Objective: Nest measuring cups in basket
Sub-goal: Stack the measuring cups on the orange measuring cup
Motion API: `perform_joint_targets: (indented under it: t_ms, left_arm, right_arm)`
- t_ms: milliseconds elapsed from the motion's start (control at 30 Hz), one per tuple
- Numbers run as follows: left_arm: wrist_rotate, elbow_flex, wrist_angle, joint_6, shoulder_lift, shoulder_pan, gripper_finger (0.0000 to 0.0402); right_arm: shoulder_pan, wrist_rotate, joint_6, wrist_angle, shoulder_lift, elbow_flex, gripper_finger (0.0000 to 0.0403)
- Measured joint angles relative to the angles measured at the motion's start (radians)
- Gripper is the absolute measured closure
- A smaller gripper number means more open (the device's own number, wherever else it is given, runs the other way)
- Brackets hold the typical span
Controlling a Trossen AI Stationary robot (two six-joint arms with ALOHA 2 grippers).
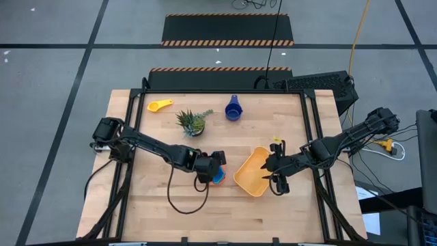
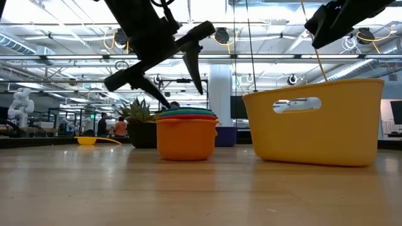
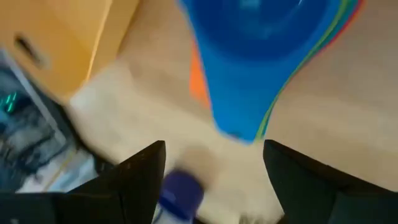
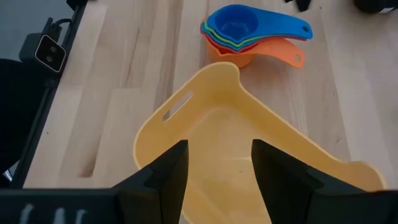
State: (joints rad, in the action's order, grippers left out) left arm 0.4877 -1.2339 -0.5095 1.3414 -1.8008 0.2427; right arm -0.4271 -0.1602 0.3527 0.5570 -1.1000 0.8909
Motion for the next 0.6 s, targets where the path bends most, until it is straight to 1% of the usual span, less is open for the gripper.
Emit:
perform_joint_targets:
  t_ms: [67, 100, 167, 233, 300, 400, 433, 500, 600]
  left_arm:
    - [0.064, 0.000, -0.004, -0.025, 0.000, -0.005, 0.0134]
    - [0.080, 0.000, -0.017, -0.056, 0.000, -0.009, 0.0136]
    - [0.084, 0.000, -0.076, -0.146, 0.000, -0.017, 0.0139]
    - [0.082, 0.000, -0.138, -0.236, 0.000, -0.024, 0.0143]
    - [0.081, 0.000, -0.169, -0.349, 0.000, -0.032, 0.0146]
    - [0.076, 0.000, -0.182, -0.585, 0.004, -0.043, 0.0151]
    - [0.061, 0.000, -0.192, -0.668, 0.011, -0.046, 0.0152]
    - [-0.002, 0.000, -0.193, -0.823, 0.024, -0.053, 0.0156]
    - [-0.146, 0.000, -0.184, -1.026, 0.055, -0.065, 0.0165]
  right_arm:
    - [0.000, -0.018, -0.010, -0.015, 0.000, 0.000, 0.0234]
    - [0.000, -0.039, -0.021, -0.035, 0.000, 0.000, 0.0234]
    - [0.006, -0.081, -0.056, -0.091, 0.000, 0.000, 0.0234]
    - [0.020, -0.101, -0.104, -0.139, 0.000, 0.000, 0.0234]
    - [0.048, -0.101, -0.160, -0.164, -0.009, 0.000, 0.0234]
    - [0.106, -0.099, -0.211, -0.190, -0.029, 0.000, 0.0234]
    - [0.128, -0.099, -0.223, -0.209, -0.041, 0.000, 0.0234]
    - [0.172, -0.096, -0.249, -0.231, -0.068, 0.000, 0.0234]
    - [0.244, -0.027, -0.288, -0.289, -0.118, 0.000, 0.0234]
